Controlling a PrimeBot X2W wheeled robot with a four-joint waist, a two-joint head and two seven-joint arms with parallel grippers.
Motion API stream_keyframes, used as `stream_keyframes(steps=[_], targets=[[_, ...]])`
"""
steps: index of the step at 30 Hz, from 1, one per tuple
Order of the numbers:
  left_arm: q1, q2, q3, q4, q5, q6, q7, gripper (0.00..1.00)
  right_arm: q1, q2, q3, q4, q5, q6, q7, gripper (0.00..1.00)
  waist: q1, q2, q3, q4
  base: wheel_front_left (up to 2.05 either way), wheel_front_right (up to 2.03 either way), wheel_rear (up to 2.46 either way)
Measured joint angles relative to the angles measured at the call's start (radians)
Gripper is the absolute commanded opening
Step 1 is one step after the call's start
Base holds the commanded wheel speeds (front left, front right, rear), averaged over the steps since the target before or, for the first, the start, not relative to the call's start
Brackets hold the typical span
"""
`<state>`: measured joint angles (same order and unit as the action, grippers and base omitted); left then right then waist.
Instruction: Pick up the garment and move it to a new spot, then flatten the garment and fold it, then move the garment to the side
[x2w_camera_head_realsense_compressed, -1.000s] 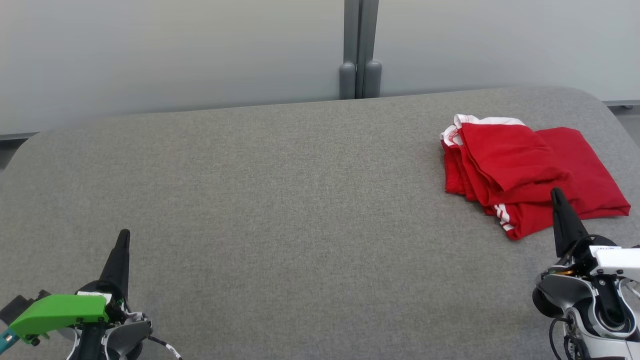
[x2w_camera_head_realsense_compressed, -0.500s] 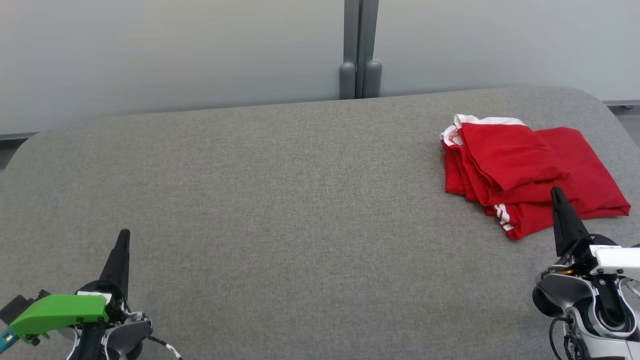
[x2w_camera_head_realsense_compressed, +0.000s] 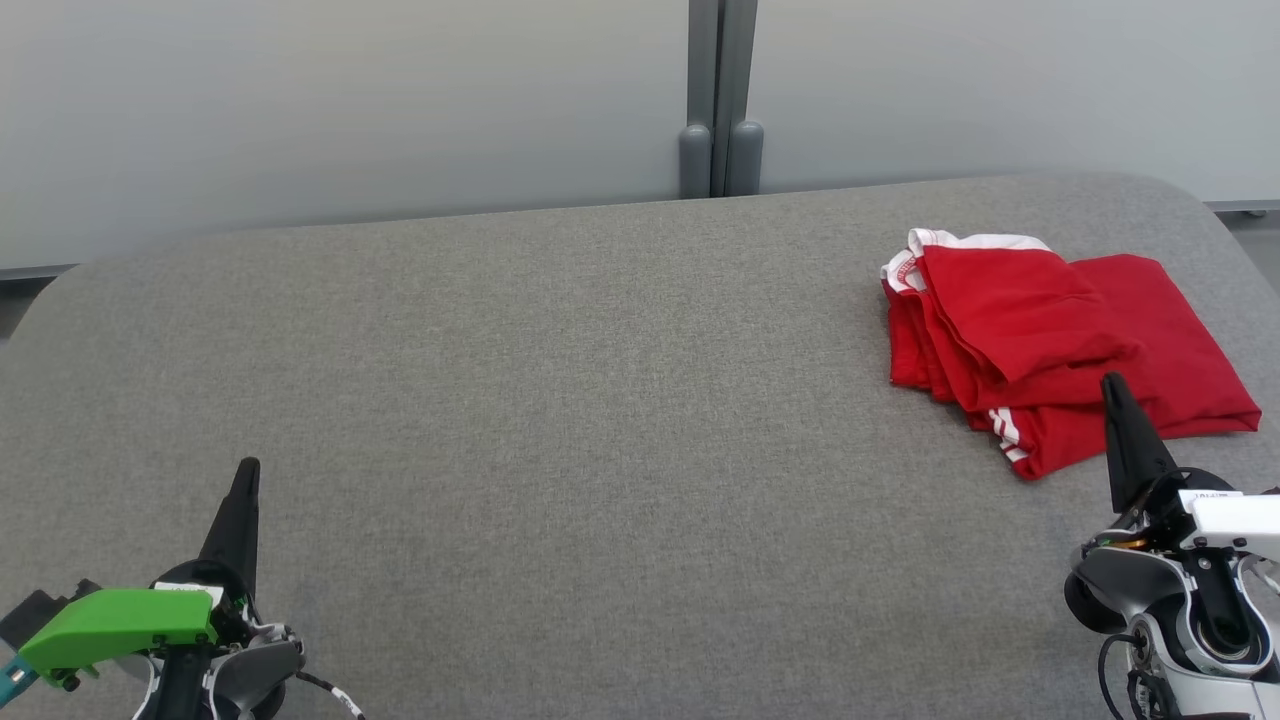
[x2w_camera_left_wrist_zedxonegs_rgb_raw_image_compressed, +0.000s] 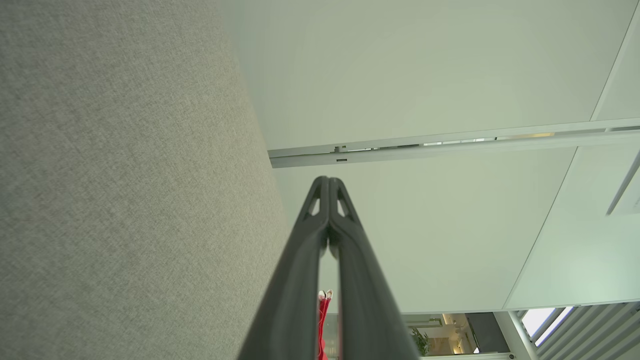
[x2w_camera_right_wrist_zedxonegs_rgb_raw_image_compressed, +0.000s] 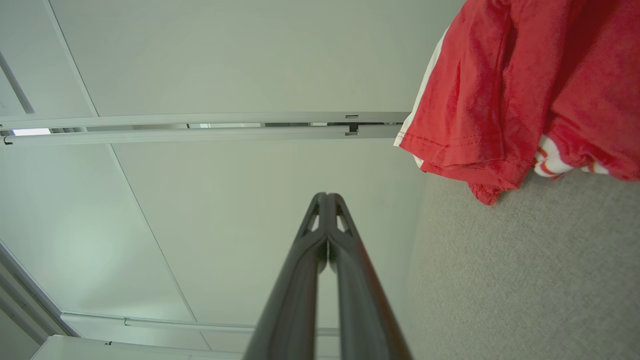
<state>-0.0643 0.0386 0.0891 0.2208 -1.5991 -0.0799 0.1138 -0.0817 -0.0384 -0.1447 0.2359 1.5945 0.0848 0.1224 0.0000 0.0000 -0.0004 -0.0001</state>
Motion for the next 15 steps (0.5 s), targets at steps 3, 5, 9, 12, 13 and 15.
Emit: stream_keyframes(steps=[3,5,9,12,13,15], targets=[[0.000,0.000,0.000,0.000,0.000,0.001,0.000,0.00,0.000,0.000,0.000,-0.001,0.000,-0.003,0.000,0.00,0.0000,0.0000,0.000,0.000,0.00,0.00,0.00],[0.000,0.000,0.000,-0.001,0.000,0.001,0.000,0.00,0.000,0.000,0.000,-0.002,0.000,-0.003,-0.002,0.00,0.0000,0.0000,0.000,0.000,0.00,0.00,0.00],[0.000,0.000,0.000,-0.001,0.000,0.001,0.000,0.00,0.001,0.000,0.000,-0.002,0.001,-0.003,-0.004,0.00,0.0000,0.0000,0.000,0.000,0.00,0.00,0.00],[0.000,0.000,0.000,-0.001,0.000,0.001,0.000,0.00,0.001,0.000,0.001,-0.002,0.001,-0.003,-0.004,0.00,0.0000,0.0000,0.000,0.000,0.00,0.00,0.00],[0.000,0.000,0.000,-0.001,0.000,0.001,0.000,0.00,0.001,0.000,0.001,-0.002,0.001,-0.003,-0.004,0.00,0.0000,0.0000,0.000,0.000,0.00,0.00,0.00],[0.000,0.000,0.000,-0.001,0.000,0.001,0.000,0.00,0.001,0.000,0.001,-0.003,0.001,-0.003,-0.004,0.00,0.0000,0.0000,0.000,0.000,0.00,0.00,0.00]])
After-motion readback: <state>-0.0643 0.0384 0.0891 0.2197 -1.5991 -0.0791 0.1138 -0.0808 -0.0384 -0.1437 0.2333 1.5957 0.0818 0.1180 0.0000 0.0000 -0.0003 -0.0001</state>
